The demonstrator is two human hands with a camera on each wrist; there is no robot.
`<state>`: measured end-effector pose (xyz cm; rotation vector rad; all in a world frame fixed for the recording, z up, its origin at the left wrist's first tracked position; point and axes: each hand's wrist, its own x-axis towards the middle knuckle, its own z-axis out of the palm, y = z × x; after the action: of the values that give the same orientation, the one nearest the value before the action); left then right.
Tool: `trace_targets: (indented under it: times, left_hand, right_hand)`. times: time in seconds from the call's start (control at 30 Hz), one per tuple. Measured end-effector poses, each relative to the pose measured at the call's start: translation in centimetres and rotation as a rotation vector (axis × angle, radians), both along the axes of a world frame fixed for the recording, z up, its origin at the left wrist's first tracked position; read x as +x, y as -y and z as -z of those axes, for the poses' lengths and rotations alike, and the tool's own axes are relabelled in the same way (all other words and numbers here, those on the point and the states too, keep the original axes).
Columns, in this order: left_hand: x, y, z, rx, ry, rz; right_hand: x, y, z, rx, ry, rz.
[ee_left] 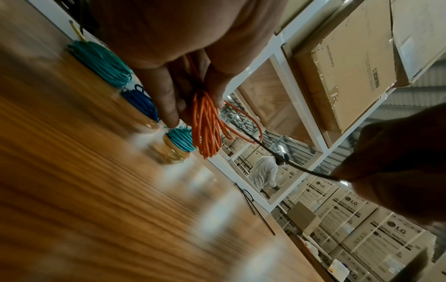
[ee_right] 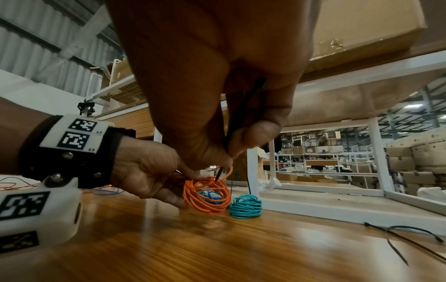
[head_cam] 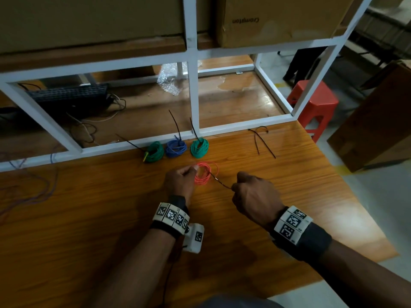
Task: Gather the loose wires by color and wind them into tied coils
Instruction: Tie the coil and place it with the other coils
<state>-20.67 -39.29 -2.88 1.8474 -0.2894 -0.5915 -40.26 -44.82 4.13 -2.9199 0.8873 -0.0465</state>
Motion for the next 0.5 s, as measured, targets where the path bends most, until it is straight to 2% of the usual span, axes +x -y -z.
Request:
trace_targets:
  times: [0.17,0.33,0.5]
  left_hand:
    - [-0.2,-0.3,-0.4,0.038,0.145,0.080]
    - [-1.2,-0.4,-0.9,-0.011,0.315,0.163]
    - [-1.7,0.1,-0.3,-0.096,0.148,0.185]
  right_hand:
    - [1.0,0.1,-0.7,0.018,-0.010,-0.037]
    - [1.9,0.2,-1.2,-0.032,0.008,-0.072]
    - [2.1,-0.6,-1.0,-0.081,0.072,-0.059]
